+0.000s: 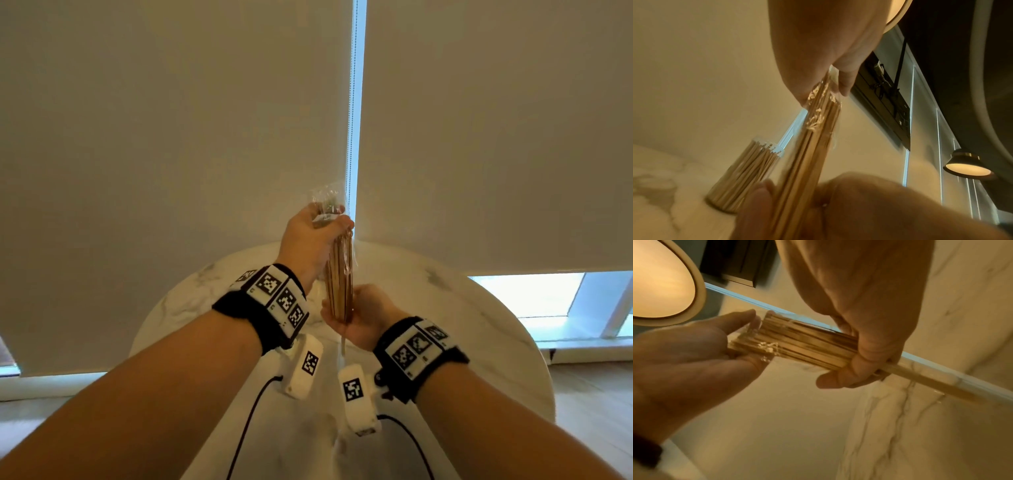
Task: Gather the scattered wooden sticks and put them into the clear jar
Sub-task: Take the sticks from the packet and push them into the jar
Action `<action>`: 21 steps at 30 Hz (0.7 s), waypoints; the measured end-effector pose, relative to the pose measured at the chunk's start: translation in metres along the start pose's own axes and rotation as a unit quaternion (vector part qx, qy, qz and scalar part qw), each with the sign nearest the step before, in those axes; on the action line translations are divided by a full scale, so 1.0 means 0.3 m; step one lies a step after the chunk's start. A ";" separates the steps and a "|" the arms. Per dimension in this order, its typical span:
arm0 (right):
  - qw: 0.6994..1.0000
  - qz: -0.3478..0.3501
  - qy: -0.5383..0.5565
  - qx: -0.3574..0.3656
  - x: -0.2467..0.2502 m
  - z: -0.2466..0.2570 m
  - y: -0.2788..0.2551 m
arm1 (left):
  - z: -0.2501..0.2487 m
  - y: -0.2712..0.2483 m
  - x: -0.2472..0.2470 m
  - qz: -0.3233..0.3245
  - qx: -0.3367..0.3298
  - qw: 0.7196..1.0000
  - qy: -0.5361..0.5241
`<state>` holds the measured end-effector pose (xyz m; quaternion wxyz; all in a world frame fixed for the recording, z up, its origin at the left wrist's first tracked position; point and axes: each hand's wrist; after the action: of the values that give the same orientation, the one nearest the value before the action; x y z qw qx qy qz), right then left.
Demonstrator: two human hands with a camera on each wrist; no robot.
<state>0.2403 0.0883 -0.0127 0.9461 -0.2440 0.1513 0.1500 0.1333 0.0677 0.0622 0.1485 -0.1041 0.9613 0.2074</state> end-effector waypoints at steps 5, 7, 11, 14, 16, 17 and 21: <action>0.998 0.016 -0.059 -0.026 -0.016 -0.060 0.016 | -0.007 0.040 0.000 -0.010 0.007 1.000 -0.016; 0.989 -0.002 -0.145 -0.010 -0.029 -0.067 0.012 | -0.002 0.052 0.010 -0.024 0.009 0.999 -0.024; 0.960 -0.056 -0.272 0.013 -0.045 -0.055 0.003 | 0.020 0.060 0.039 -0.060 0.001 0.998 -0.035; 0.946 -0.065 -0.318 0.017 -0.026 -0.034 0.006 | 0.007 0.069 0.079 -0.091 -0.013 0.992 -0.081; 0.935 -0.076 -0.345 0.020 -0.001 -0.024 0.011 | -0.009 0.081 0.120 -0.124 -0.019 0.984 -0.125; 0.928 -0.085 -0.362 0.023 0.011 -0.021 0.011 | -0.016 0.089 0.144 -0.139 -0.021 0.980 -0.144; 0.895 -0.119 -0.429 0.027 0.053 -0.009 0.016 | -0.003 0.109 0.236 -0.197 -0.001 0.961 -0.195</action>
<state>0.2526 0.0943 -0.0227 0.9360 -0.1468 -0.2957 0.1224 0.0584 0.0867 0.0518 0.3707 -0.2492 0.8739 0.1917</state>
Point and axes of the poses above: each hand's wrist, its own y-axis towards the middle knuckle, its own x-axis out of the back of the hand, z = x × y, and after that the axes turned 14 degrees about -y, right-handed
